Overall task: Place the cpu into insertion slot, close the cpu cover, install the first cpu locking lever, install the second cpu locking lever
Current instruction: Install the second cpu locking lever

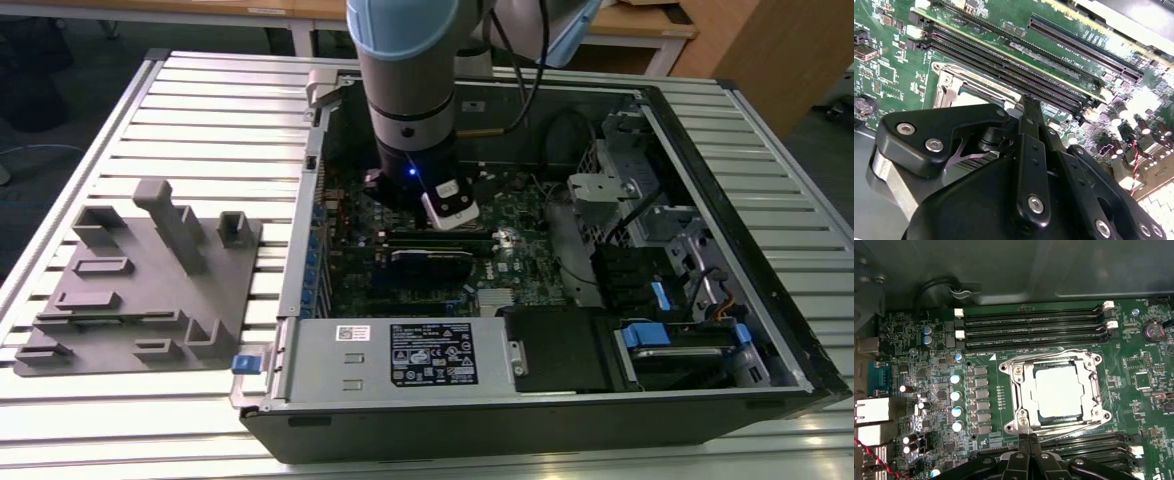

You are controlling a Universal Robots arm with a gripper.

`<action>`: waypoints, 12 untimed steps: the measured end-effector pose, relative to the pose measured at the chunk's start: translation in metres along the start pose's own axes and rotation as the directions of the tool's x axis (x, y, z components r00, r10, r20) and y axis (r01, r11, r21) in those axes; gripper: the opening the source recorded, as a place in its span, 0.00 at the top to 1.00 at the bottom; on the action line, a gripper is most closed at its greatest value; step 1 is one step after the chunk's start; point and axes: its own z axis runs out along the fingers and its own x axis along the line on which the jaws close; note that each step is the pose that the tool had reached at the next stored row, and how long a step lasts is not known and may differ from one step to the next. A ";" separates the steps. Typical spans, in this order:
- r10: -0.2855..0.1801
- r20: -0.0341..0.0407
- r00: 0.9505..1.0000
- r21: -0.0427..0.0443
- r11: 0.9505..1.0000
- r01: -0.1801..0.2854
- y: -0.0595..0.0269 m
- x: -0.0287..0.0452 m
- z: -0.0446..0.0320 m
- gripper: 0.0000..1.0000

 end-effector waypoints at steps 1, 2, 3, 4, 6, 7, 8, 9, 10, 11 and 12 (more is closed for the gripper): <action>0.000 0.001 1.000 0.000 1.000 0.000 0.0005 0.0008 0.0008 0.89; 0.000 0.002 1.000 -0.001 1.000 0.000 0.0012 0.0018 0.0016 0.89; -0.001 0.004 1.000 -0.001 1.000 0.001 0.0020 0.0029 0.0024 0.89; -0.001 0.005 1.000 0.000 1.000 0.001 0.0026 0.0040 0.0031 0.89; -0.001 0.008 1.000 0.001 1.000 0.001 0.0033 0.0061 0.0040 0.89; -0.002 0.009 1.000 0.001 1.000 0.002 0.0034 0.0070 0.0044 0.89; -0.002 0.010 1.000 0.001 1.000 0.002 0.0033 0.0078 0.0048 0.89; -0.002 0.011 1.000 0.000 1.000 0.002 0.0032 0.0085 0.0054 0.89; -0.002 0.012 1.000 0.000 1.000 0.002 0.0030 0.0090 0.0061 0.89; -0.002 0.014 1.000 0.000 1.000 0.002 0.0028 0.0096 0.0069 0.89; -0.003 0.016 1.000 0.000 1.000 0.003 0.0026 0.0103 0.0081 0.89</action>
